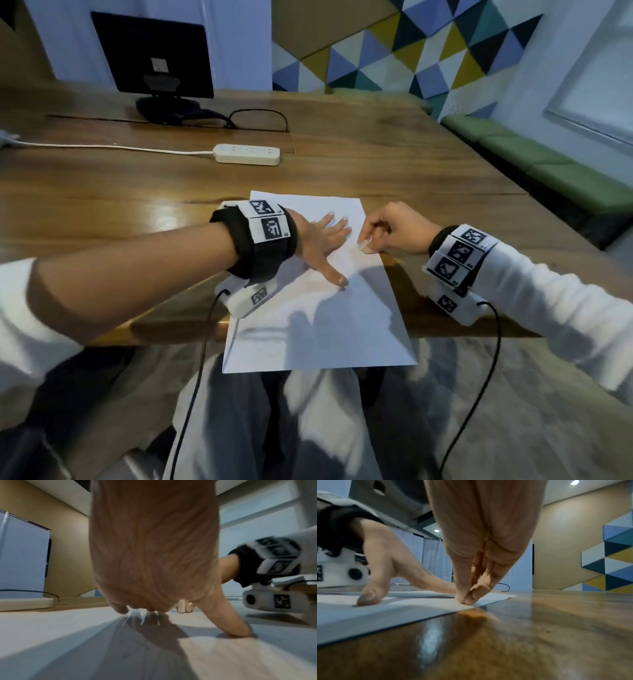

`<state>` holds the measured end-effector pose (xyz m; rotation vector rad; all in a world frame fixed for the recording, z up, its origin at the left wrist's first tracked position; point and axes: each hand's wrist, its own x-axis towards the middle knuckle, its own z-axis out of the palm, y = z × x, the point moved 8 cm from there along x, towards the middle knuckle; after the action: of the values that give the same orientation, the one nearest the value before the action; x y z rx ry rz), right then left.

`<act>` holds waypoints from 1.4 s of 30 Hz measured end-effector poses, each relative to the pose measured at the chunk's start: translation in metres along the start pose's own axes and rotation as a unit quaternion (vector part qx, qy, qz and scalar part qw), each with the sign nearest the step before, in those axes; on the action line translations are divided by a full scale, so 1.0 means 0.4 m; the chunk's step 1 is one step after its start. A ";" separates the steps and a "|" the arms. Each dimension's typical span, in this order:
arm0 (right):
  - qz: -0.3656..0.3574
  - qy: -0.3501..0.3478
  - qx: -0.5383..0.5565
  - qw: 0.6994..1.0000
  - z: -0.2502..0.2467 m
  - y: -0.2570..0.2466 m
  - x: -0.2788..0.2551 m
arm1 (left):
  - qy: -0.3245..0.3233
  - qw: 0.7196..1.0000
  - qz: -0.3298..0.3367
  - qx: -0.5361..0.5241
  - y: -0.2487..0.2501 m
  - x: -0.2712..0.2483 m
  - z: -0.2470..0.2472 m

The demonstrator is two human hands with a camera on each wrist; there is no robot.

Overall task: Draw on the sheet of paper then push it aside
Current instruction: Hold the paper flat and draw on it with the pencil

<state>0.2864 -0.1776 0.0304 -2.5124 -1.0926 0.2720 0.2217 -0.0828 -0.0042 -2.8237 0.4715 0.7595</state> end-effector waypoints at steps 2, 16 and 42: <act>-0.005 -0.007 -0.022 1.000 0.002 -0.011 -0.002 | -0.014 1.000 -0.011 -0.012 0.007 0.028 0.008; -0.002 -0.104 0.018 0.994 0.051 -0.024 -0.051 | -0.019 0.999 -0.036 -0.009 0.002 0.032 0.004; -0.018 -0.189 0.031 0.981 0.066 -0.070 -0.021 | -0.008 0.999 -0.046 -0.005 -0.004 0.026 0.006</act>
<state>0.2538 -0.1594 0.0184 -2.4411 -1.2450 0.7848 0.2297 -0.0835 -0.0114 -2.8243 0.3340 0.7668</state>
